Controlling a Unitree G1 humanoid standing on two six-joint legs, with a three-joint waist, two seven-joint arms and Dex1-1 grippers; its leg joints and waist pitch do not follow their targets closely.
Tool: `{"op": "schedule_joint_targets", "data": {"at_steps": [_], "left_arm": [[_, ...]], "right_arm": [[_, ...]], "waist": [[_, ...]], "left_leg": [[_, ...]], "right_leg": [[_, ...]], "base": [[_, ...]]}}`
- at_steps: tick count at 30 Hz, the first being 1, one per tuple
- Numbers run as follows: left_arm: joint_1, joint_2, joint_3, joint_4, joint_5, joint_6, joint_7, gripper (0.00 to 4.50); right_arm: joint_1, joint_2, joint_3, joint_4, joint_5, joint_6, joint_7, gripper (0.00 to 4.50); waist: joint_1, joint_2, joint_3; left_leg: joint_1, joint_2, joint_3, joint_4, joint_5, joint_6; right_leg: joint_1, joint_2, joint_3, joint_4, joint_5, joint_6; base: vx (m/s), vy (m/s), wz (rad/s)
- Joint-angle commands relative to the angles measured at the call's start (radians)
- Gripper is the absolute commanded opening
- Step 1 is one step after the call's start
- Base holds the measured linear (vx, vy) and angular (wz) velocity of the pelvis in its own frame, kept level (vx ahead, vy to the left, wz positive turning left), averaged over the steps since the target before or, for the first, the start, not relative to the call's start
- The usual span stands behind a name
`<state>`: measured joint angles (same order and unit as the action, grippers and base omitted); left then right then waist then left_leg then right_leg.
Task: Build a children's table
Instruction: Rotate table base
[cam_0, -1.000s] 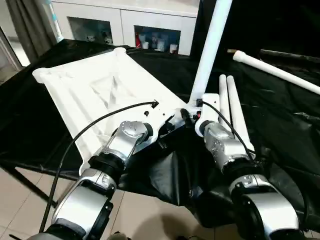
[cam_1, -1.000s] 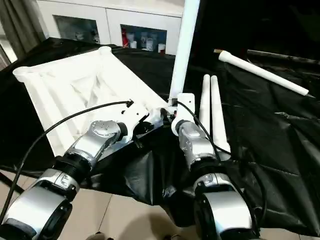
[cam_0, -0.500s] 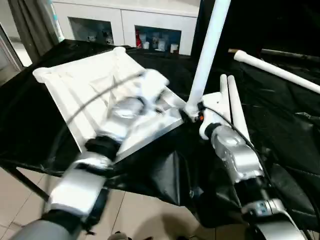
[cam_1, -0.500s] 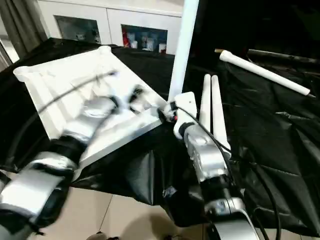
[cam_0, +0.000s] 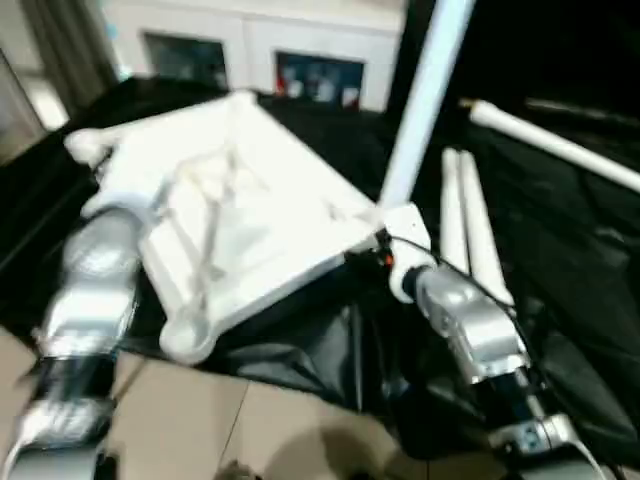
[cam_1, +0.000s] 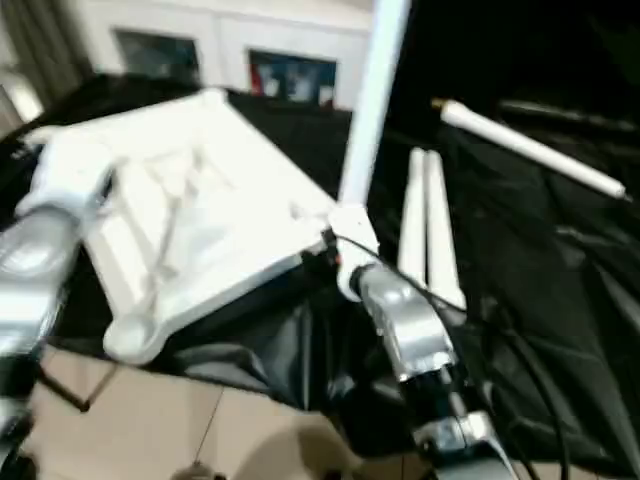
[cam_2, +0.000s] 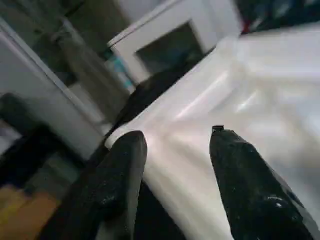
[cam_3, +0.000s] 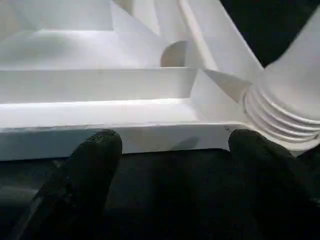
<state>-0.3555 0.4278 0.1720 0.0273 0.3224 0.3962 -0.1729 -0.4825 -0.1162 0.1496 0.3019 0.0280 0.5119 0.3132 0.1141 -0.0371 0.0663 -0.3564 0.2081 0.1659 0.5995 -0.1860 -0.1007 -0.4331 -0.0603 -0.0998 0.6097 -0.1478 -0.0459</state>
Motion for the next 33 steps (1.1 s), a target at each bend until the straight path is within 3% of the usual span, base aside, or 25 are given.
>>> {"op": "schedule_joint_targets", "data": {"at_steps": [1, 2, 4, 6, 8, 9, 11, 12, 17, 22, 26, 27, 29, 30, 31, 32, 33], "left_arm": [[0.018, 0.007, 0.020, -0.059, 0.026, 0.052, -0.019, 2.65], [0.073, 0.016, 0.032, -0.094, 0.041, 0.099, -0.033, 2.65], [0.120, 0.042, 0.013, -0.115, 0.040, 0.147, -0.047, 2.92], [0.160, 0.059, -0.014, -0.140, 0.030, 0.215, -0.069, 3.02], [0.182, 0.067, -0.042, -0.155, 0.020, 0.264, -0.105, 3.08], [0.201, 0.074, -0.070, -0.167, 0.008, 0.305, -0.146, 3.12], [0.213, 0.081, -0.094, -0.170, -0.005, 0.332, -0.180, 3.25], [0.238, 0.088, -0.125, -0.191, -0.007, 0.384, -0.239, 3.48], [0.257, 0.102, -0.171, -0.224, -0.043, 0.400, -0.330, 3.86], [0.238, 0.088, -0.221, -0.236, -0.115, 0.415, -0.387, 4.34], [0.206, 0.068, -0.266, -0.221, -0.134, 0.399, -0.428, 4.48], [0.167, 0.047, -0.296, -0.200, -0.140, 0.382, -0.453, 4.48], [0.120, 0.016, -0.320, -0.170, -0.146, 0.367, -0.466, 4.48], [0.052, -0.032, -0.348, -0.108, -0.146, 0.338, -0.460, 4.48], [0.021, -0.055, -0.361, -0.073, -0.142, 0.318, -0.454, 4.48], [0.012, -0.062, -0.365, -0.062, -0.141, 0.311, -0.452, 4.48], [0.012, -0.062, -0.365, -0.062, -0.141, 0.311, -0.452, 4.48]], "right_arm": [[-0.008, -0.011, 0.000, 0.020, -0.010, 0.016, 0.002, 3.84], [-0.015, -0.011, 0.004, 0.045, -0.011, 0.008, 0.007, 3.84], [-0.024, -0.008, 0.006, 0.063, -0.007, 0.001, 0.008, 3.84], [-0.036, -0.002, 0.006, 0.086, -0.005, -0.008, 0.014, 3.84], [-0.046, 0.002, 0.012, 0.107, -0.009, -0.016, 0.023, 3.84], [-0.056, 0.007, 0.016, 0.126, -0.013, -0.024, 0.028, 3.84], [-0.064, 0.011, 0.018, 0.142, -0.013, -0.034, 0.032, 3.84], [-0.079, 0.018, 0.017, 0.171, -0.013, -0.050, 0.034, 3.84], [-0.108, 0.029, 0.012, 0.209, -0.003, -0.073, 0.037, 3.84], [-0.121, 0.033, 0.002, 0.227, 0.000, -0.083, 0.038, 3.84], [-0.120, 0.030, -0.004, 0.220, -0.001, -0.086, 0.034, 3.84], [-0.116, 0.023, -0.013, 0.201, -0.001, -0.080, 0.023, 3.84], [-0.113, 0.014, -0.028, 0.173, 0.001, -0.064, 0.007, 3.84], [-0.114, 0.001, -0.054, 0.121, -0.006, -0.014, -0.038, 3.84], [-0.118, -0.005, -0.068, 0.092, -0.011, 0.023, -0.062, 3.84], [-0.119, -0.007, -0.073, 0.084, -0.012, 0.034, -0.070, 3.84], [-0.119, -0.007, -0.073, 0.084, -0.012, 0.034, -0.070, 3.84]], "waist": [[-0.004, 0.010, -0.068], [-0.003, 0.006, -0.069], [-0.003, 0.004, -0.070], [-0.005, 0.007, -0.071], [-0.007, 0.006, -0.070], [-0.004, 0.009, -0.072], [-0.004, 0.009, -0.071], [-0.005, 0.010, -0.071], [-0.003, 0.009, -0.073], [-0.004, 0.009, -0.070], [-0.006, 0.005, -0.065], [-0.008, 0.005, -0.063], [-0.002, 0.008, -0.065], [-0.006, 0.015, -0.059], [-0.002, 0.008, -0.067], [-0.004, 0.026, -0.066], [-0.006, 0.014, -0.069]], "left_leg": [[0.008, 0.017, -0.005, -0.072, -0.242, 0.013], [0.012, 0.013, -0.003, -0.069, -0.251, 0.015], [0.006, 0.014, -0.008, -0.072, -0.253, 0.016], [0.011, 0.012, -0.008, -0.071, -0.272, 0.016], [0.006, 0.013, -0.011, -0.074, -0.280, 0.016], [0.012, 0.015, -0.011, -0.073, -0.285, 0.014], [0.010, 0.013, -0.011, -0.075, -0.293, 0.014], [0.007, 0.015, -0.013, -0.076, -0.289, 0.011], [0.006, 0.014, -0.012, -0.076, -0.273, 0.008], [0.010, 0.014, -0.011, -0.077, -0.286, 0.005], [0.015, 0.013, -0.012, -0.079, -0.319, 0.004], [0.022, 0.011, -0.011, -0.078, -0.334, 0.004], [0.035, 0.008, -0.008, -0.071, -0.343, 0.003], [0.031, 0.006, -0.010, -0.075, -0.341, 0.003], [0.032, 0.008, -0.010, -0.072, -0.335, -0.001], [0.027, 0.007, -0.015, -0.075, -0.328, -0.007], [0.017, 0.007, -0.017, -0.077, -0.314, -0.007]], "right_leg": [[0.056, -0.075, 0.051, -0.093, -0.445, -0.036], [0.053, -0.074, 0.050, -0.098, -0.463, -0.028], [0.056, -0.074, 0.049, -0.094, -0.459, -0.024], [0.050, -0.070, 0.049, -0.099, -0.457, -0.021], [0.054, -0.070, 0.049, -0.095, -0.449, -0.032], [0.049, -0.074, 0.051, -0.095, -0.435, -0.043], [0.051, -0.072, 0.051, -0.096, -0.438, -0.050], [0.054, -0.074, 0.052, -0.093, -0.422, -0.057], [0.059, -0.074, 0.054, -0.086, -0.368, -0.080], [0.057, -0.072, 0.053, -0.088, -0.382, -0.082], [0.055, -0.074, 0.051, -0.100, -0.463, -0.055], [0.051, -0.072, 0.048, -0.110, -0.515, -0.032], [0.041, -0.071, 0.048, -0.117, -0.537, -0.018], [0.045, -0.067, 0.047, -0.122, -0.547, -0.011], [0.048, -0.070, 0.045, -0.119, -0.540, -0.002], [0.053, -0.068, 0.045, -0.115, -0.524, -0.002], [0.063, -0.072, 0.043, -0.114, -0.511, 0.007]], "base": [[0.000, 0.000, 0.00], [0.000, 0.000, 0.00], [0.000, 0.000, 0.00], [0.000, 0.000, 0.00], [0.000, 0.000, 0.00], [0.000, 0.000, 0.00], [0.000, 0.000, 0.00], [0.000, 0.000, 0.00], [0.000, 0.000, 0.00], [0.000, 0.000, 0.00], [0.000, 0.000, 0.00], [0.000, 0.000, 0.00], [0.000, 0.000, 0.00], [0.000, 0.000, 0.00], [0.000, 0.000, 0.00], [0.000, 0.000, 0.00], [0.000, 0.000, 0.00]]}}
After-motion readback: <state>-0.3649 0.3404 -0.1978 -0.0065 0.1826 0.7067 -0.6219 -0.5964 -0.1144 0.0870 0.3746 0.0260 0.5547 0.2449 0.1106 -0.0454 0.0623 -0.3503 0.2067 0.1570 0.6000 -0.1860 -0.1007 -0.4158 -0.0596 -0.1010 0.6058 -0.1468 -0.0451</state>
